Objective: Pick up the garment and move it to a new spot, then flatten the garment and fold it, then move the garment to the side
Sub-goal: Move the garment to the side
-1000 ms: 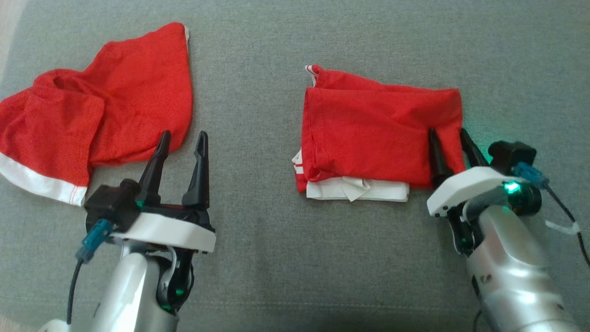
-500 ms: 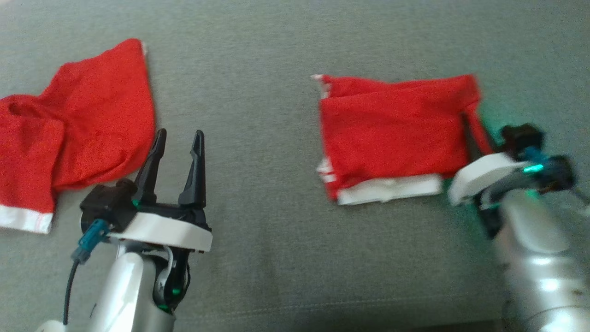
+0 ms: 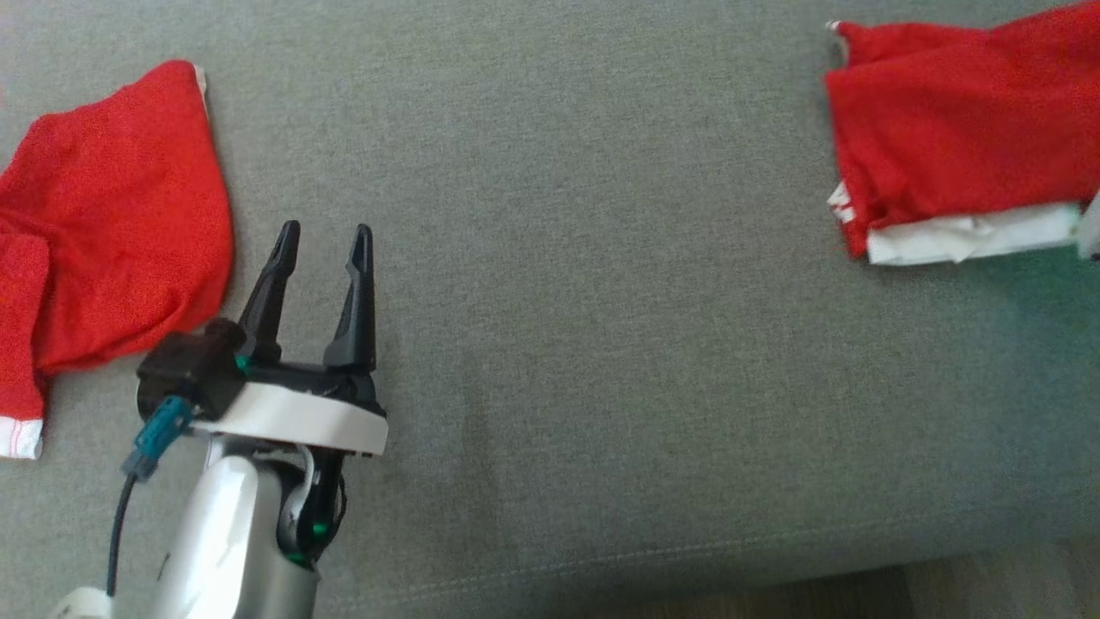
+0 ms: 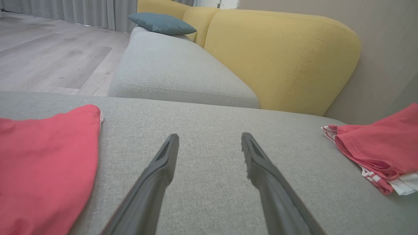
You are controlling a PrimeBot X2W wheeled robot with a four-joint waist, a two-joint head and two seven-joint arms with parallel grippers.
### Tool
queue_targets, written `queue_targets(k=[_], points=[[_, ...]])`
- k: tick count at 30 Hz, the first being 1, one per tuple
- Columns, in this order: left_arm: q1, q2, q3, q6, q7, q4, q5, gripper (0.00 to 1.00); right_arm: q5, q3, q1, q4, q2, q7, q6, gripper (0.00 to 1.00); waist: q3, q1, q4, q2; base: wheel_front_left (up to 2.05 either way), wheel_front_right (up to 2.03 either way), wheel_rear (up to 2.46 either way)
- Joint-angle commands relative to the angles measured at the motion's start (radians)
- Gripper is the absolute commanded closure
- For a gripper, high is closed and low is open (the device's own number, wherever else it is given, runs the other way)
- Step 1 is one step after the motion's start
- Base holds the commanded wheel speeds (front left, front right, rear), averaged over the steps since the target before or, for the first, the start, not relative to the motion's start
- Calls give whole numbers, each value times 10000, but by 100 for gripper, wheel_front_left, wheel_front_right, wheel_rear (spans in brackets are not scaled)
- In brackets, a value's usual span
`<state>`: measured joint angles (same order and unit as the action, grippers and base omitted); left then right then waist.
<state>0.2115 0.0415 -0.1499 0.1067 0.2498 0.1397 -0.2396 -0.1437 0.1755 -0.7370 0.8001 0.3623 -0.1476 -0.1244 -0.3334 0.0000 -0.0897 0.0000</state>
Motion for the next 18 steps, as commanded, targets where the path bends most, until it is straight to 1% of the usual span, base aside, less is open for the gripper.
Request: queue_targets(k=[1, 3, 7, 14, 15, 16, 17, 18], points=[[307, 87, 334, 22, 120, -330, 60, 0, -54, -35, -322, -367, 281, -3, -63, 100, -31, 0, 20, 0, 0, 0, 0], [335, 87, 372, 47, 120, -318, 68, 0, 105, 56, -410, -388, 256, -6, -63, 100, -72, 0, 50, 0, 0, 0, 0], [323, 87, 408, 85, 120, -306, 77, 0, -97, 40, -382, -641, 237, 8, -63, 100, -120, 0, 101, 0, 0, 0, 0], [306, 87, 424, 121, 120, -288, 71, 0, 23, 155, -281, -827, 217, 33, -63, 100, -125, 0, 172, 0, 0, 0, 0], [295, 87, 429, 123, 120, -279, 75, 0, 30, 129, -249, -888, 198, -18, -63, 86, -110, 0, 170, 0, 0, 0, 0], [283, 87, 431, 126, 120, -271, 74, 0, 80, 99, -215, -931, 176, -76, -63, 53, -93, 0, 168, 0, 0, 0, 0], [272, 87, 431, 128, 120, -261, 70, 0, 170, 87, -183, -943, 131, -83, -63, 18, -74, 0, 164, 0, 0, 0, 0], [264, 87, 430, 130, 120, -248, 67, 0, 240, 63, -150, -955, 95, -67, -63, 0, -52, 0, 158, 0, 0, 0, 0]])
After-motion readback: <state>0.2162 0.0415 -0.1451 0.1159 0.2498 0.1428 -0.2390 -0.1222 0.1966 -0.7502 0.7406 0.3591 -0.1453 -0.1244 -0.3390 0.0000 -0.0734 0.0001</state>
